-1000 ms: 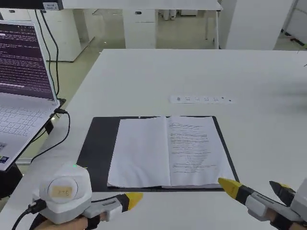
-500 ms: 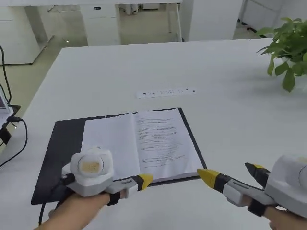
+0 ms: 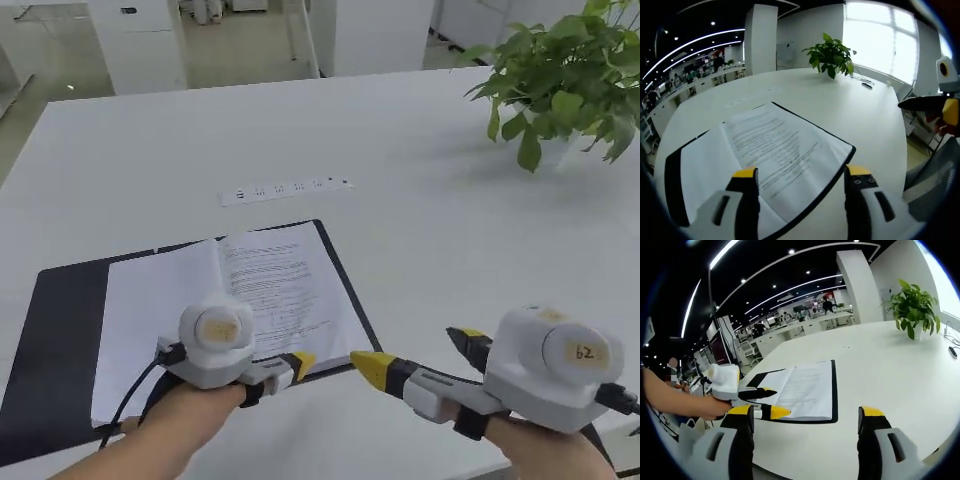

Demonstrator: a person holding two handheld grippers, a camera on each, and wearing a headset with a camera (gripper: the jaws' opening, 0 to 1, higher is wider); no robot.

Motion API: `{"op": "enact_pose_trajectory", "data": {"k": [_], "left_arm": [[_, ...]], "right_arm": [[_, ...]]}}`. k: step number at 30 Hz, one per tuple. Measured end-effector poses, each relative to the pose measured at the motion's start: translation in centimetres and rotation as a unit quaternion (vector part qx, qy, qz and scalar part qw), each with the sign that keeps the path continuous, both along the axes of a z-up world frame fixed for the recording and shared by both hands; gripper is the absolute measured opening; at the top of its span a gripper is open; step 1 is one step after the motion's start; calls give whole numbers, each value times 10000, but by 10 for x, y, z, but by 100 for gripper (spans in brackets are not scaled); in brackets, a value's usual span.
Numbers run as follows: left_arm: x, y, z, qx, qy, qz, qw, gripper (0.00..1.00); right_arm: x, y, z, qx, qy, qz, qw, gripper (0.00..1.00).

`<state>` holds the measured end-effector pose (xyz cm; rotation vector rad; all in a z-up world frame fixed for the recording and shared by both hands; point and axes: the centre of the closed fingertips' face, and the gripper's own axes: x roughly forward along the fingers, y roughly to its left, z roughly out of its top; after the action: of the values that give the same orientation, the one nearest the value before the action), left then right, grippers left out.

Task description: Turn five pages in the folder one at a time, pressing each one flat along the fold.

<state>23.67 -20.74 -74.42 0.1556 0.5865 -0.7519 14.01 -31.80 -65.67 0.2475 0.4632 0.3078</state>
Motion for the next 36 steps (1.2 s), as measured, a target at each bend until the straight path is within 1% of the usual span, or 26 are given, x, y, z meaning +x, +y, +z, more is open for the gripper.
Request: {"op": "enact_pose_trajectory", "data": {"k": [5, 7, 12, 14, 16, 17, 18, 19, 20, 22, 23, 26, 28, 29, 32, 34, 36], "left_arm": [[9, -17, -9, 105, -32, -113, 9999, 66], [10, -22, -11, 78, -61, -137, 9999, 64], [12, -36, -21, 57, -41, -138, 9999, 62], [14, -39, -25, 75, -45, -85, 9999, 60], [16, -38, -31, 199, -42, -62, 9998, 56], [16, -38, -33, 219, -2, -47, 9998, 53], [15, -38, -36, 206, 49, -2, 9998, 53], [16, -38, -37, 270, -41, -9, 9996, 52], [17, -39, -37, 383, -170, -83, 9991, 52], [16, -40, -38, 342, -180, -67, 9992, 50], [17, -39, -38, 283, -170, 12, 9995, 48], [16, -38, -38, 234, -216, 14, 9995, 46], [17, -36, -37, 197, -236, 56, 9995, 40], [17, -36, -37, 159, -226, 79, 9996, 40], [18, -36, -38, 145, -226, 72, 9996, 38], [19, -33, -38, 122, -231, 104, 9996, 32], [21, -31, -38, 105, -226, 145, 9996, 28]], "right_arm": [[1, -2, -2, 68, 62, -39, 9999, 84], [0, -3, -3, 72, 99, -57, 9999, 84], [0, -2, -5, 113, 142, -55, 9998, 83], [0, -1, -5, 114, 142, -41, 9998, 82], [0, -1, -5, 132, 152, -35, 9998, 82], [0, -1, -6, 131, 153, -35, 9998, 82], [0, -1, -6, 128, 148, -33, 9998, 82], [-1, -1, -6, 135, 158, -29, 9998, 81], [-1, 0, -6, 144, 172, -26, 9997, 81], [-1, 0, -7, 153, 199, -14, 9997, 81], [-1, 1, -7, 152, 195, -7, 9997, 81], [-2, 2, -7, 112, 201, 24, 9997, 81], [-3, 3, -8, 90, 216, 39, 9997, 80], [-3, 3, -8, 96, 207, 40, 9997, 80], [-3, 3, -9, 72, 224, 59, 9997, 80], [-3, 3, -8, 72, 216, 58, 9997, 80], [-3, 4, -9, 84, 232, 59, 9997, 80]]}}
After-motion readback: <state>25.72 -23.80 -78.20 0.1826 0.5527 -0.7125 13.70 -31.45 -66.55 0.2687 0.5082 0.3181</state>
